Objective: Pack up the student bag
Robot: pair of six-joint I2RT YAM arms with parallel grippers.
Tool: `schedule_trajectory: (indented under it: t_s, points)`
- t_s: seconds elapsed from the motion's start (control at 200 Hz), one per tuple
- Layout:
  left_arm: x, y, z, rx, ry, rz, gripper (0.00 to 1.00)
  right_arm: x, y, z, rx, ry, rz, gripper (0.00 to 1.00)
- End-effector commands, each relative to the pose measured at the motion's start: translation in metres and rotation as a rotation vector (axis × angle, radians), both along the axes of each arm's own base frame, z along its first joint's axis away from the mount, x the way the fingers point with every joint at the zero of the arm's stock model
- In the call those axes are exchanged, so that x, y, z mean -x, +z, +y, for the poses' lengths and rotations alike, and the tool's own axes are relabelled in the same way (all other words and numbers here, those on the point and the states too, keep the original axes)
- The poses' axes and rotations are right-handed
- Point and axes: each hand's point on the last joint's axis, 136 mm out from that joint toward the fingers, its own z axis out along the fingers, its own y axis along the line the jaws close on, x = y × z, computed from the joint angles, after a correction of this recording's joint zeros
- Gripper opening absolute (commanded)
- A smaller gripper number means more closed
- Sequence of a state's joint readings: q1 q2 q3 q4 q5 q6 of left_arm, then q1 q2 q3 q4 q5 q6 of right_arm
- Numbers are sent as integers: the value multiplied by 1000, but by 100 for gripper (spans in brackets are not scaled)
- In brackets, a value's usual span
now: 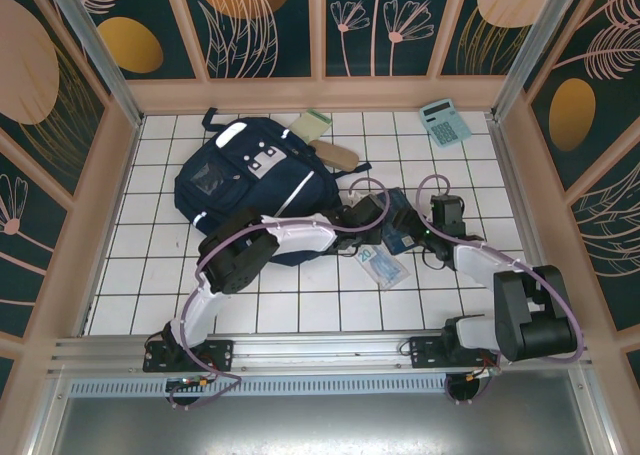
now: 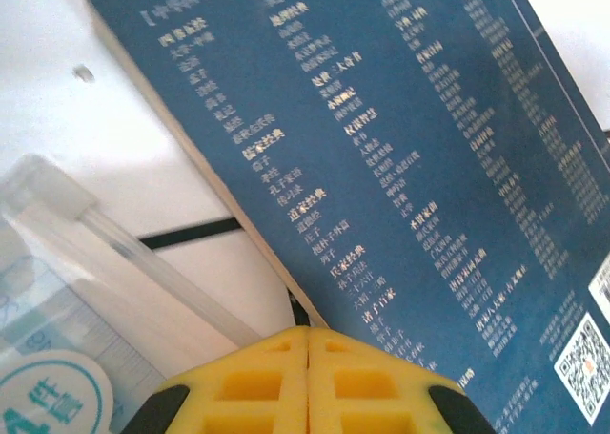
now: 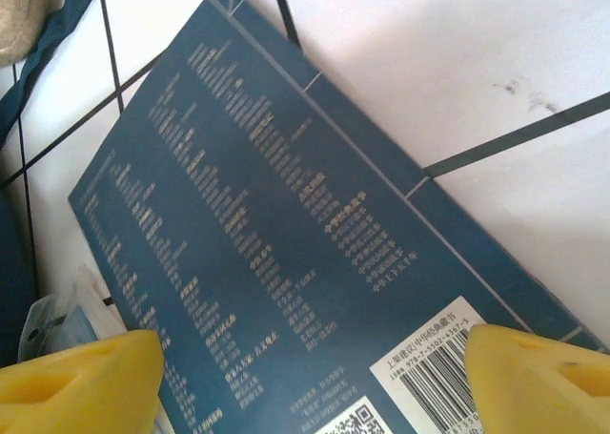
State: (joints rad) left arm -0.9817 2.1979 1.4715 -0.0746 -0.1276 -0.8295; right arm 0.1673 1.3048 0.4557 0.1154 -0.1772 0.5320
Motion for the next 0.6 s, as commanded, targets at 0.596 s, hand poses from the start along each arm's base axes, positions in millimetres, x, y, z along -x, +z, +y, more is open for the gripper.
schedule_trajectory:
  t_s: [0.596]
  points:
    - [-12, 12, 14, 30, 31, 3, 11, -47, 11, -31, 74, -118, -40, 87]
